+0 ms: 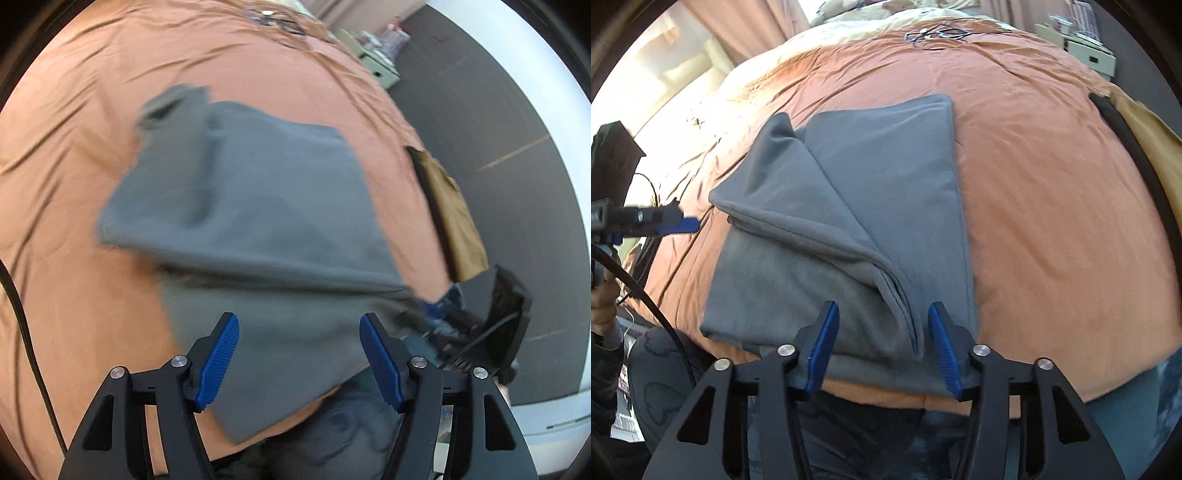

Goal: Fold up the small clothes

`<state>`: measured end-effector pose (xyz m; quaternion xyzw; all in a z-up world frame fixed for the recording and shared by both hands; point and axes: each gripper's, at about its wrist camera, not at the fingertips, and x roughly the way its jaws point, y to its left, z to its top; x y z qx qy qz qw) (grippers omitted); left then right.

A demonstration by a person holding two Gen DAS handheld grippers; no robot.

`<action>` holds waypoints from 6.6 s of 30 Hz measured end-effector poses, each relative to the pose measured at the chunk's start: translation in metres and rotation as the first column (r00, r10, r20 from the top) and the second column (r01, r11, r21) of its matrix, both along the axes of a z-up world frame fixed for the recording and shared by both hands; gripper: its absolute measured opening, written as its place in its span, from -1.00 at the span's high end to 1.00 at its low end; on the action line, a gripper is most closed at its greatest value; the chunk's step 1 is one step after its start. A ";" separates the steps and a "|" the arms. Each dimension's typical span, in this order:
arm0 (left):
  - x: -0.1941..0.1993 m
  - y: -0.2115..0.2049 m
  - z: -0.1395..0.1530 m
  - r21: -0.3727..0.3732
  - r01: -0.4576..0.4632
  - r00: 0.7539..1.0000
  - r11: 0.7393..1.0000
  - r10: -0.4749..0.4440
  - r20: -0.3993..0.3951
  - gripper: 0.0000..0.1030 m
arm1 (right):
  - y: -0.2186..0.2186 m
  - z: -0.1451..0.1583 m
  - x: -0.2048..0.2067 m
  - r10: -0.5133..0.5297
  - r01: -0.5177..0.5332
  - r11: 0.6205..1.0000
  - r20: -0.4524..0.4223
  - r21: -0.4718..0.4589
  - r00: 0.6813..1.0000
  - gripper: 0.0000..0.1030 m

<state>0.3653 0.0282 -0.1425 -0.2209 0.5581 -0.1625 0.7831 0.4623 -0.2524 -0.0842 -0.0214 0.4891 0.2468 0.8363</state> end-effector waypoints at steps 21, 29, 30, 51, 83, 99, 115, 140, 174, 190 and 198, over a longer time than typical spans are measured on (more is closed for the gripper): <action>-0.036 0.032 -0.065 0.083 -0.017 0.991 0.996 0.028 -0.134 -0.20 | 0.086 -0.003 0.044 0.197 -0.177 0.922 0.022 -0.344 0.980 0.83; -0.038 0.022 -0.064 0.107 0.022 0.991 0.994 -0.007 -0.135 -0.18 | 0.045 0.024 0.031 0.111 -0.104 0.982 0.035 -0.155 0.993 0.87; -0.037 0.019 -0.064 0.114 0.029 0.991 0.993 -0.014 -0.136 -0.17 | 0.040 0.024 0.030 0.103 -0.097 0.984 0.033 -0.147 0.994 0.87; -0.009 0.027 -0.069 0.059 -0.034 0.994 0.998 0.040 -0.106 0.03 | 0.098 0.021 0.001 0.209 -0.161 0.918 0.098 -0.364 0.973 -0.19; -0.013 0.053 -0.086 -0.092 -0.155 0.980 0.984 0.141 -0.138 0.44 | 0.178 0.017 0.031 0.412 -0.340 0.861 0.125 -0.379 0.903 0.91; 0.005 0.068 -0.050 -0.025 -0.160 0.985 0.987 0.158 -0.064 0.43 | 0.093 0.047 0.081 0.160 -0.129 0.977 0.180 -0.172 0.971 0.91; 0.053 0.065 -0.057 0.051 -0.160 0.983 0.986 0.164 -0.084 0.40 | 0.029 -0.013 0.162 -0.107 0.106 0.994 0.001 -0.033 0.994 0.83; 0.130 0.078 -0.069 0.091 -0.234 0.972 0.968 0.236 -0.002 0.03 | 0.043 -0.027 0.191 0.057 -0.060 0.997 0.055 0.046 0.997 0.28; 0.129 0.096 -0.077 -0.046 -0.247 0.969 0.968 0.246 -0.016 0.03 | -0.024 -0.030 0.179 -0.062 0.096 0.936 -0.112 0.338 0.992 0.14; 0.139 0.099 -0.091 -0.142 -0.238 0.971 0.961 0.235 -0.039 0.36 | -0.025 -0.061 0.199 0.100 0.016 0.898 -0.239 0.439 0.966 0.13; 0.158 0.096 -0.090 -0.130 -0.260 0.965 0.957 0.260 -0.024 0.73 | -0.007 -0.061 0.211 0.080 -0.008 0.940 -0.200 0.341 0.977 0.57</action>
